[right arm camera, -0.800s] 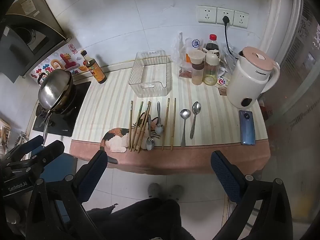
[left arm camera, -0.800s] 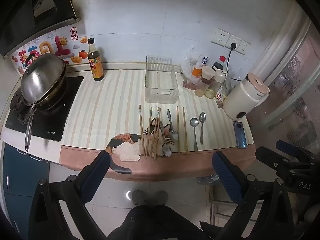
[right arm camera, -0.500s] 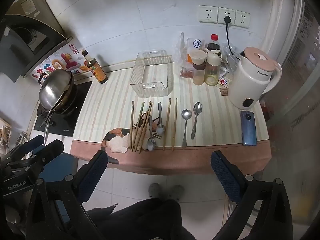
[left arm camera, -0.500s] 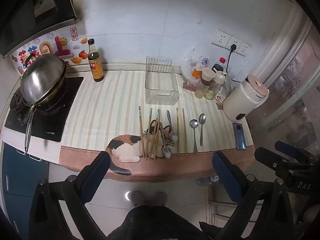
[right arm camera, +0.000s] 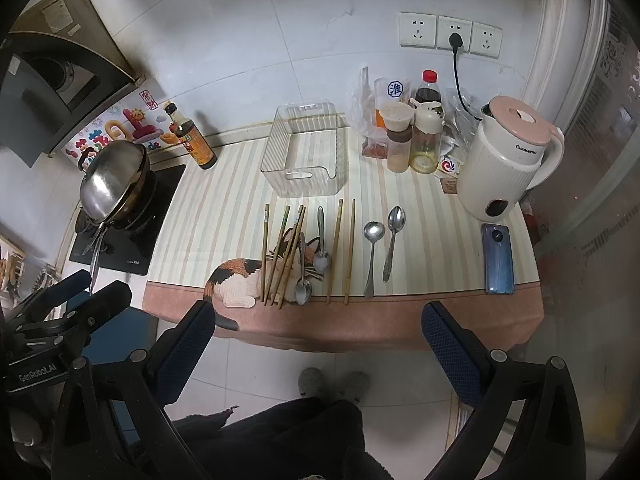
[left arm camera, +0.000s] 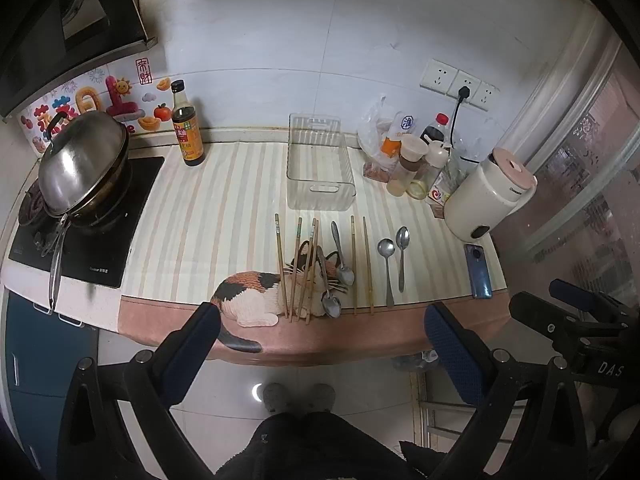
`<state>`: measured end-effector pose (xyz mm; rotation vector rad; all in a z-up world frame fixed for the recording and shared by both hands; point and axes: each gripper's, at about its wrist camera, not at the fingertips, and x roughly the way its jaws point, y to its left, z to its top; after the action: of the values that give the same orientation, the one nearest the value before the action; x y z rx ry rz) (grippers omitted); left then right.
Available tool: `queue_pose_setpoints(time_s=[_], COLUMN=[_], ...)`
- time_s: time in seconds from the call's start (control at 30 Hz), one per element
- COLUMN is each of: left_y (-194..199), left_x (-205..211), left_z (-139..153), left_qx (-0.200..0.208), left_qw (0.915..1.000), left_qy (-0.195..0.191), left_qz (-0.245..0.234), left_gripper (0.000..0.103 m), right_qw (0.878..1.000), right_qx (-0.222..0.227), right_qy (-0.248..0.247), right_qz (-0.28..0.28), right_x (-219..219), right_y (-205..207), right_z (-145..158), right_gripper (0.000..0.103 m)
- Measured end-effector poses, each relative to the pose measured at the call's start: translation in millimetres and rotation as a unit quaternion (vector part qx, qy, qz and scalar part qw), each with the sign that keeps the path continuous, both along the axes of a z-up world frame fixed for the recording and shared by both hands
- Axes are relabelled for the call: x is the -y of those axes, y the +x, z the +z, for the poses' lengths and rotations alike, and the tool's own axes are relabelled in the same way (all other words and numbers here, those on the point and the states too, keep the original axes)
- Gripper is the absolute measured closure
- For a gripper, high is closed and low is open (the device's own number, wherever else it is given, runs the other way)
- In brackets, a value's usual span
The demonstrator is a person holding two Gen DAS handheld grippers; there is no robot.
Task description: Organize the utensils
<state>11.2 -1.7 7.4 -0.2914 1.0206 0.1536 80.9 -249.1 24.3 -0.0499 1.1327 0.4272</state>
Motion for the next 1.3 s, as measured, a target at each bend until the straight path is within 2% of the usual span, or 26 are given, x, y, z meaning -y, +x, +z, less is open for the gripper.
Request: queue_pose_setpoints(time_s=[1.3], left_y=[3.9], left_x=[4.5], left_z=[-1.4], left_qx=[0.002], left_qw=[1.0000], left_qy=[-0.001], left_qz=[-0.004], left_gripper=[0.000], right_qw=[1.000], right_qx=[-0.001], right_qy=[0.002], right_qz=[0.001], right_x=[-10.7], right_y=[6.8], right_z=[0.9], right_gripper=[0.000])
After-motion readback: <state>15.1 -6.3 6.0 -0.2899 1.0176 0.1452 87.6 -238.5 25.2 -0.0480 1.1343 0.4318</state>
